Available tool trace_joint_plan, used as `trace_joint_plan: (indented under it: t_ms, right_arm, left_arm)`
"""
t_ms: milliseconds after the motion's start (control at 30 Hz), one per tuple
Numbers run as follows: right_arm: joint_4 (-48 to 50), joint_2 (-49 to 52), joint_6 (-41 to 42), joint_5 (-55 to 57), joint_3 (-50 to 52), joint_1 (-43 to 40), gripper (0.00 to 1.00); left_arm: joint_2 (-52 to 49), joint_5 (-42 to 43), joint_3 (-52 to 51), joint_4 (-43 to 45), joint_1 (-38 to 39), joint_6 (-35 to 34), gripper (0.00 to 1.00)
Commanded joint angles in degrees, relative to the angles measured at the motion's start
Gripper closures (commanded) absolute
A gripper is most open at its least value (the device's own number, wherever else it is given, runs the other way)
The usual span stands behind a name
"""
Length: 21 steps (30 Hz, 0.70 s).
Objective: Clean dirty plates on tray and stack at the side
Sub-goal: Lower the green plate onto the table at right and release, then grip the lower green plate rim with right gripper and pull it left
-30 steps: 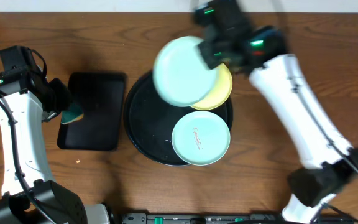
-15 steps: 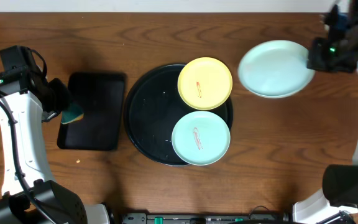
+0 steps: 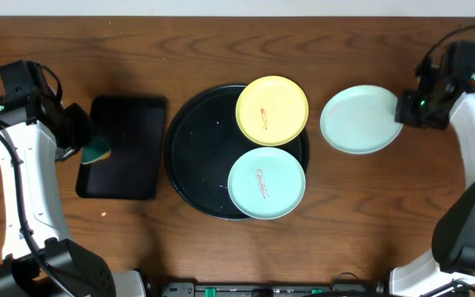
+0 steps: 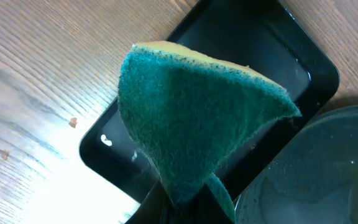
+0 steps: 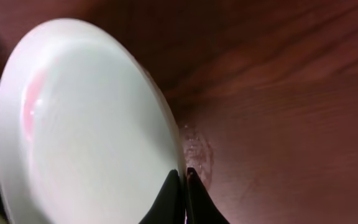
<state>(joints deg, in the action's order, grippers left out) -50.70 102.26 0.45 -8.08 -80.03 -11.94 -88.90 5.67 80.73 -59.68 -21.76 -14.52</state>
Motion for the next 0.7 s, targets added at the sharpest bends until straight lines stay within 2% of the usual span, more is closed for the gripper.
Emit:
trace_joint_plan:
  t_ms: [0, 233, 433, 500, 667]
  right_arm:
    - [3.5, -0.9, -1.4, -0.3, 4.5, 0.0, 0.98]
    - [5.0, -0.9, -1.4, 3.2, 8.2, 0.0, 0.98]
    - [3.6, -0.9, -0.9, 2.8, 7.5, 0.4, 0.83]
    - [0.1, -0.9, -0.9, 0.4, 5.3, 1.2, 0.79]
    - [-6.4, -0.9, -0.9, -11.4, 0.2, 3.8, 0.80]
  left_arm:
    - [-0.6, -0.1, 0.1, 0.0, 0.0, 0.9, 0.93]
    - [-0.6, -0.1, 0.1, 0.0, 0.0, 0.9, 0.93]
    - [-0.6, -0.1, 0.1, 0.0, 0.0, 0.9, 0.92]
    - [-0.6, -0.1, 0.1, 0.0, 0.0, 0.9, 0.93]
    - [-0.6, -0.1, 0.1, 0.2, 0.0, 0.9, 0.93]
